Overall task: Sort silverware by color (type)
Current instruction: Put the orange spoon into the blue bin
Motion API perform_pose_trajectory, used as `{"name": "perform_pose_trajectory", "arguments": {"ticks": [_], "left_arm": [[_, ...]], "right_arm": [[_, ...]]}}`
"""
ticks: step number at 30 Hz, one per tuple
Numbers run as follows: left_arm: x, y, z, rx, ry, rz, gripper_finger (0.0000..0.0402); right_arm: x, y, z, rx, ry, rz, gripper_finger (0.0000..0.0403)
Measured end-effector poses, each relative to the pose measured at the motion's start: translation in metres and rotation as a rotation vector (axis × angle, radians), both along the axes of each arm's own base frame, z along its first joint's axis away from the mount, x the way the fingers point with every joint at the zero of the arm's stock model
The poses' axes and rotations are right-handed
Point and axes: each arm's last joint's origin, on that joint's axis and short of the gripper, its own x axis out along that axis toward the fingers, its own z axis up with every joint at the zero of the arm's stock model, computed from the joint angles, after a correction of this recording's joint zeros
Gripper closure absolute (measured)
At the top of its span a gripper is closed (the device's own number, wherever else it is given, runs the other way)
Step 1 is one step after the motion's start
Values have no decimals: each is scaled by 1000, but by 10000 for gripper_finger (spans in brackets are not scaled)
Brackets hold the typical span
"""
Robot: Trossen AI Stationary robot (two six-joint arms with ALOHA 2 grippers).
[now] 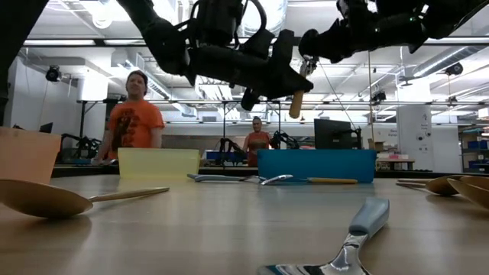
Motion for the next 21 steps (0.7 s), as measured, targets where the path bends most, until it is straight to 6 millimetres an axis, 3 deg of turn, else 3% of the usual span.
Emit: {"name": "perform_pose_trajectory", "arguments": {"ticks": [9,21], "left_arm": [[-15,-2,15,-121,135,15,385],[-49,-7,29,-386,380,79,385]], "right_arm": [[-1,-1,-2,-41,31,-44,217],[-2,-1,-4,-87,64,-32,209]]}}
